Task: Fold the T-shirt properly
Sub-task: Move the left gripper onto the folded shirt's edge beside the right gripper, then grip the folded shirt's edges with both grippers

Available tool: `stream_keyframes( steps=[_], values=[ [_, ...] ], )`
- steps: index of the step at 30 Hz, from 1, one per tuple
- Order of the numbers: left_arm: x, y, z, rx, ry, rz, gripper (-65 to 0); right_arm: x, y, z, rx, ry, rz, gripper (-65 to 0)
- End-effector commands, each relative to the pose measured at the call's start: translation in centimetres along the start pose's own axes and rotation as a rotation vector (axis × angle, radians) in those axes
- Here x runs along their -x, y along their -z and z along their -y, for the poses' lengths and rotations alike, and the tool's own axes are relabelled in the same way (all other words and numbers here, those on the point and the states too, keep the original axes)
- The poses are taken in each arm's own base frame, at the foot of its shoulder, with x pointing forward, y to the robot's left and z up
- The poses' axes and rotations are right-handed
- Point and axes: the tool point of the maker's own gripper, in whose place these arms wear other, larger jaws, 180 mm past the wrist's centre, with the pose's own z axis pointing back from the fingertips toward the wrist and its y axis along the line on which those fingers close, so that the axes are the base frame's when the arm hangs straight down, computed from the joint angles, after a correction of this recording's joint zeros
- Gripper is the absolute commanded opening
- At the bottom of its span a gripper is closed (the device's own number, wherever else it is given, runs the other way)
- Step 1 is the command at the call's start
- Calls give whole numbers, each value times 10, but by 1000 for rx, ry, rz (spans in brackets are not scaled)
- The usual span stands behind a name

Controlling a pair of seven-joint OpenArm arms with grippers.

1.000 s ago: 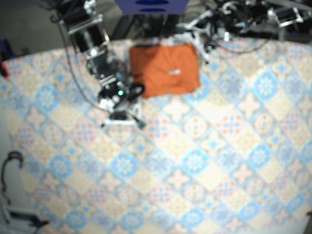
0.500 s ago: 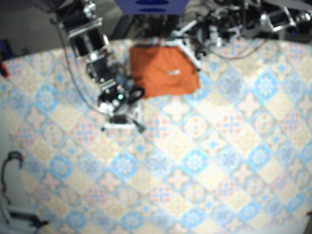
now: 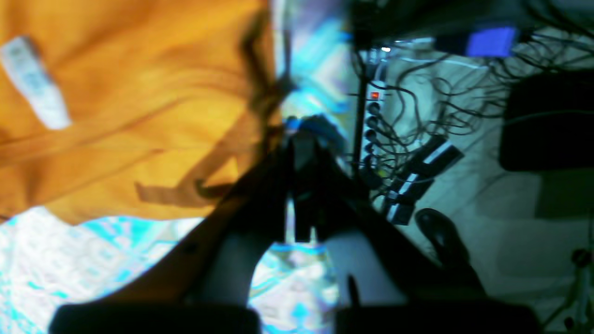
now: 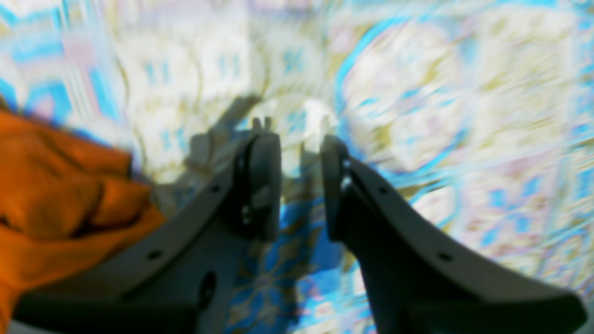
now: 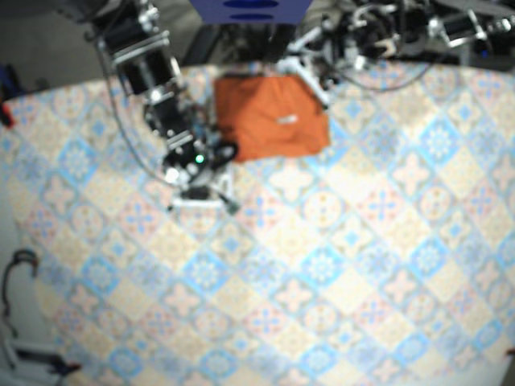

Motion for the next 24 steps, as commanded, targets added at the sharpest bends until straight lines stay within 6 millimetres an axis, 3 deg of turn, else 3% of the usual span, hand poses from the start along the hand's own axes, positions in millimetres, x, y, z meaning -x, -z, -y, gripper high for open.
stream_keyframes(
  steps=[1,7,15,24],
  values=[
    [-1,-3,-2,-9,2,9,-650,-14,-2,7,12,-3,35,-491],
    [-1,-3,4,3,-2,10,-650,-14,1,-10,-24,-59,24,-491],
    [1,-3,-4,-15,-3,2,-650,-14,2,-27,-46,-119,7,-491],
    [2,-6,-39,-88,-12,0,-650,-14,-3,-33,-47,-138,4,-492]
  ],
)
